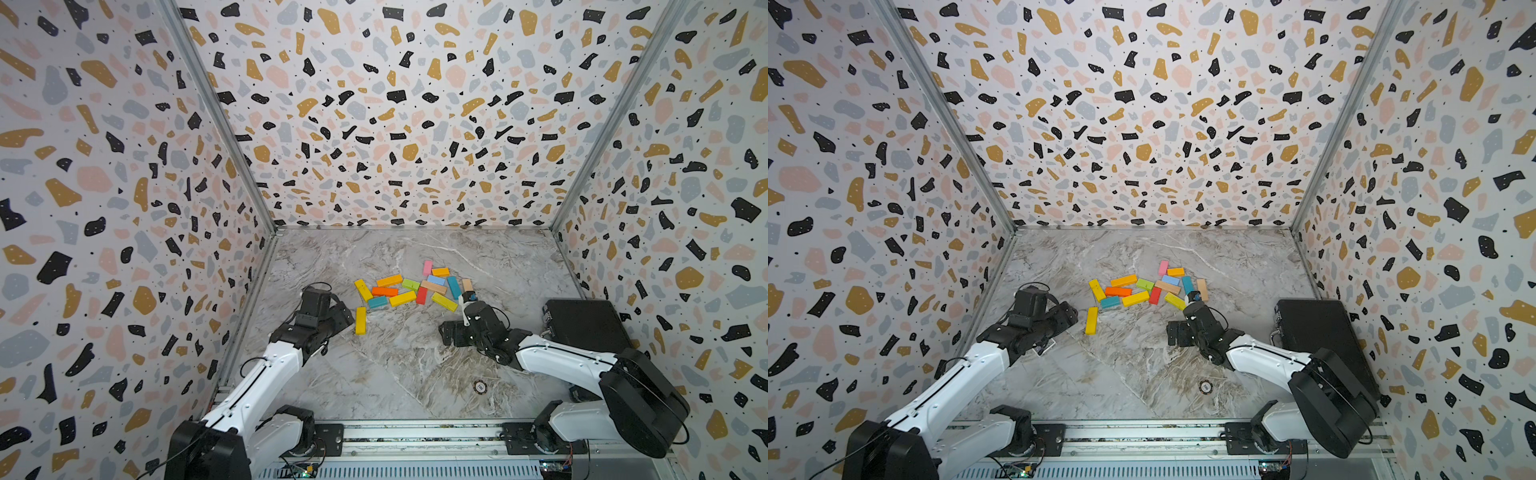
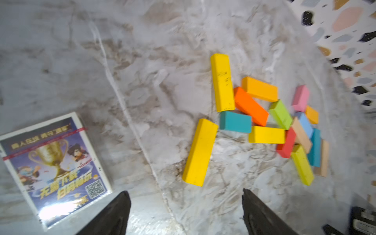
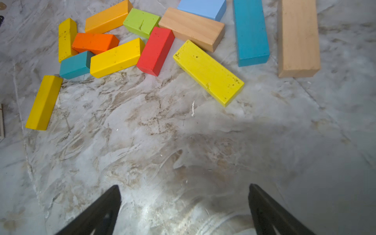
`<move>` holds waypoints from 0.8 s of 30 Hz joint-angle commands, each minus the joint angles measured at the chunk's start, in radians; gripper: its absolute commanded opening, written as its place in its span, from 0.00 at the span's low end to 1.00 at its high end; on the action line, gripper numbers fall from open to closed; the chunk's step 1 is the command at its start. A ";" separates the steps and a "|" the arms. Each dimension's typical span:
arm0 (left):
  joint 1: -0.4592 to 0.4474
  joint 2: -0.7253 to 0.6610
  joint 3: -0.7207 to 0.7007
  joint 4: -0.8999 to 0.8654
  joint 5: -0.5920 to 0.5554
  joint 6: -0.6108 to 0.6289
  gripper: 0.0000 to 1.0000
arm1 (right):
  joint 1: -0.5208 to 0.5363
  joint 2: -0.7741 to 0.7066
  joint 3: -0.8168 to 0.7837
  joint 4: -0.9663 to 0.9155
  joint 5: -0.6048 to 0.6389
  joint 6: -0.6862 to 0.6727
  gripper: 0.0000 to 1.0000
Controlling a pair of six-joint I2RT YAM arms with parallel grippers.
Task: Assemble the letter h with building blocks
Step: Pick up the building block from the center of the board.
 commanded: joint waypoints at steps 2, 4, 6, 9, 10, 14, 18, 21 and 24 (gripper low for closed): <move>0.007 -0.017 0.032 0.003 0.073 0.049 0.90 | -0.023 -0.002 0.066 0.005 -0.092 0.000 0.99; 0.007 0.000 0.039 0.006 0.103 0.055 0.90 | -0.036 0.017 0.103 -0.011 -0.131 -0.008 0.87; 0.006 0.014 0.042 0.014 0.139 0.062 0.90 | -0.043 0.039 0.130 -0.003 -0.154 -0.010 0.75; 0.006 0.017 0.036 0.014 0.166 0.065 0.91 | -0.042 0.093 0.185 0.005 -0.169 -0.013 0.68; 0.007 0.013 0.031 0.013 0.169 0.068 0.91 | -0.042 0.119 0.210 -0.003 -0.171 -0.012 0.66; 0.005 -0.011 0.006 0.013 0.173 0.070 0.91 | -0.042 0.216 0.292 -0.006 -0.169 0.014 0.58; 0.007 -0.034 -0.020 0.013 0.190 0.065 0.91 | -0.037 0.305 0.372 -0.037 -0.120 0.053 0.55; 0.006 -0.045 -0.035 0.013 0.195 0.063 0.91 | -0.025 0.349 0.417 -0.071 -0.056 0.062 0.56; 0.005 -0.048 -0.045 0.016 0.195 0.064 0.92 | -0.008 0.394 0.457 -0.102 -0.011 0.070 0.61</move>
